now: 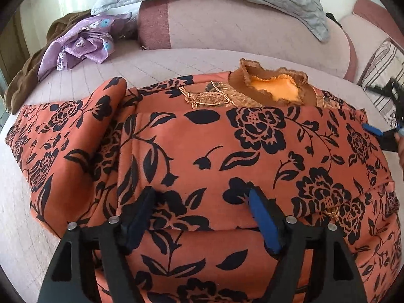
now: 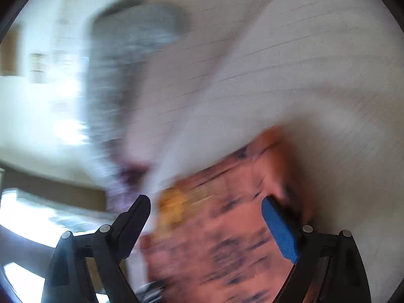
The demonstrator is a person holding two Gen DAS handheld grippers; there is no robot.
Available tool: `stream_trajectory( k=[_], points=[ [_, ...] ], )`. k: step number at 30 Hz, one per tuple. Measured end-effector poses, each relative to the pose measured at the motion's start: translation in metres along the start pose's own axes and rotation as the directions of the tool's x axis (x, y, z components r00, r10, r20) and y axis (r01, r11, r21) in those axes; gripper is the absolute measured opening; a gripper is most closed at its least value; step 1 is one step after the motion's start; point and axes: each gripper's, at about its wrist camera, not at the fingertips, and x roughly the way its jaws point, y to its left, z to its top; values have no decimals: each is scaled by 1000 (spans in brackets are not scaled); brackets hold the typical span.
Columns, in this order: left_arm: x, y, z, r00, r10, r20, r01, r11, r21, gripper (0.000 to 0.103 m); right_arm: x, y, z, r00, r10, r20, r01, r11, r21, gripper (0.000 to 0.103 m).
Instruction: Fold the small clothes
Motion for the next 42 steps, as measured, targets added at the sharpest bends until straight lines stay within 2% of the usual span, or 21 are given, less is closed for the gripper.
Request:
stream_trajectory(
  k=[2,4,7,8,9,13,18,19,20,21,25,26,28,29,31,32,33,35,37,39,42],
  points=[
    [2,-1,1,1000,-14,2,14,1000,-3,78,-15,-3,4,995,48,87,-54,996,66,90],
    [6,3,-1,1000,-15,13,15,1000,13,80,-38,13,-3,986,30,163,-24,999,-43,90],
    [4,1,-5,1000,-13,27,12,1000,21,85,-61,20,-9,973,-116,198,142,983,-119,89],
    [3,2,-6,999,-16,28,16,1000,16,87,-61,15,-10,969,-175,173,203,966,-158,84],
    [3,2,-6,999,-22,28,22,1000,11,88,-57,11,-12,968,-211,138,234,957,-174,68],
    [5,0,-6,999,-25,39,24,999,27,92,-31,11,-28,942,-334,25,329,909,-256,36],
    [6,-1,-6,999,-29,45,28,999,27,93,-30,35,-52,876,-470,107,473,794,-382,12],
    [7,-2,-7,999,-26,46,25,999,31,94,-28,43,-52,843,-509,174,532,744,-404,12],
    [8,-3,-7,999,-21,45,19,999,38,95,-25,40,-52,793,-567,222,605,694,-391,13],
    [8,-4,-7,999,-16,41,15,999,43,95,-21,32,-48,778,-597,194,623,694,-362,14],
    [8,-3,-7,999,-29,39,28,999,43,98,-50,44,-60,834,-505,222,552,757,-351,19],
    [9,-4,-7,999,-23,37,22,999,48,98,-59,52,-67,852,-470,233,524,768,-367,28],
    [9,-5,-6,999,-17,33,15,999,50,98,-71,68,-81,906,-365,217,423,818,-391,73],
    [8,-5,-5,999,-14,29,12,999,50,98,-74,71,-90,932,-306,195,359,849,-388,103],
    [1,-4,-2,1000,-17,2,17,999,49,98,-58,65,-103,963,-245,111,269,888,-373,103],
    [-7,0,-1,1000,-27,-9,28,999,34,98,-38,51,-105,946,-323,35,315,884,-346,101],
    [-21,9,1,999,-49,5,49,999,7,98,-28,38,-107,918,-397,1,376,870,-318,91],
    [-63,41,0,987,-114,110,123,990,-72,98,-42,48,-120,900,-417,125,434,840,-326,90],
    [-94,82,-2,971,-144,193,176,971,-161,98,-67,75,-146,906,-346,243,416,831,-369,91],
    [-111,136,-5,960,-138,244,208,934,-290,98,-89,90,-182,899,-285,333,407,823,-396,97],
    [-106,232,-14,960,-67,272,211,811,-546,98,-100,82,-223,909,-257,329,388,812,-437,98]
  ],
)
